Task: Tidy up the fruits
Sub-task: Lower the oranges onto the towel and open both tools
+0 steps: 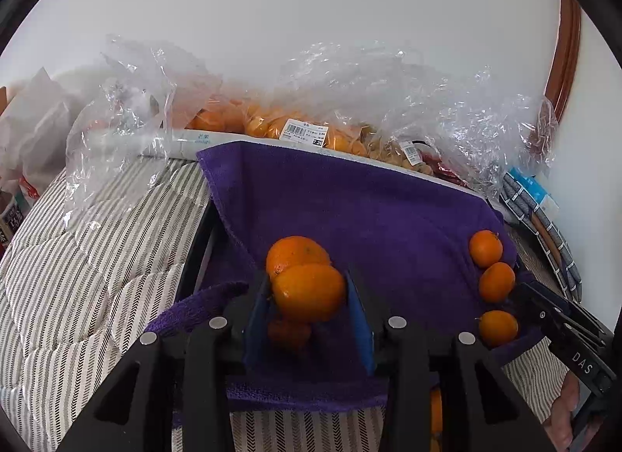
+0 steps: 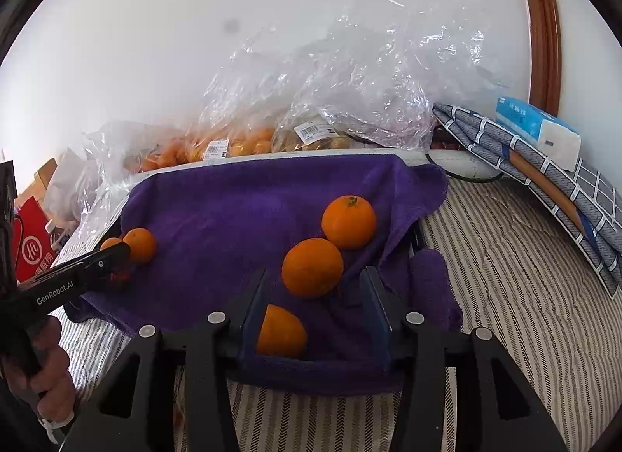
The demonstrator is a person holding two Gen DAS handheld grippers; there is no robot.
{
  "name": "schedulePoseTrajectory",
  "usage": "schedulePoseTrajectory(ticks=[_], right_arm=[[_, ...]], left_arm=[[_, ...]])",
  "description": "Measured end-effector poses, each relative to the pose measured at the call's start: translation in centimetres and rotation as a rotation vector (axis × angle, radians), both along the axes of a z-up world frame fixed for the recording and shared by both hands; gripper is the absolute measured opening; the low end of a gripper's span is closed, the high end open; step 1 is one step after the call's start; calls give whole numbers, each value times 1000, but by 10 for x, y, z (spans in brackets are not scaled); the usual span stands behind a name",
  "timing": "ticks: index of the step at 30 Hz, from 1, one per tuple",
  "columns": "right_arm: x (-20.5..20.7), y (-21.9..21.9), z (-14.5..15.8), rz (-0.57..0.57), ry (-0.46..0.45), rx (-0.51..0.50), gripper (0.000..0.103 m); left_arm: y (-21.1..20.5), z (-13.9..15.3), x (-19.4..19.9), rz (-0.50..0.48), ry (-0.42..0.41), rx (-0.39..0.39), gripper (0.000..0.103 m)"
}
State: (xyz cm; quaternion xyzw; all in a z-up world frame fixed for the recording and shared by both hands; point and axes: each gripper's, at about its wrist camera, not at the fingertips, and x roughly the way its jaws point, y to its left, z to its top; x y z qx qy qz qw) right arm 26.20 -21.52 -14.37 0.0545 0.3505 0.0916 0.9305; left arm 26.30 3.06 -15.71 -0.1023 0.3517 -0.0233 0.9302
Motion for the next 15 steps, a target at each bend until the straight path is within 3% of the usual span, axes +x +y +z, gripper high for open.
schedulePoseTrajectory(ticks=[5,15], right_arm=[[-1,-5,1,-18,-10,14,51],[-9,-9,7,-60,-72,10,52]], left_arm=[[1,1,0,-2,-3,-8,50],[1,9,-12,22,-54,4,54]])
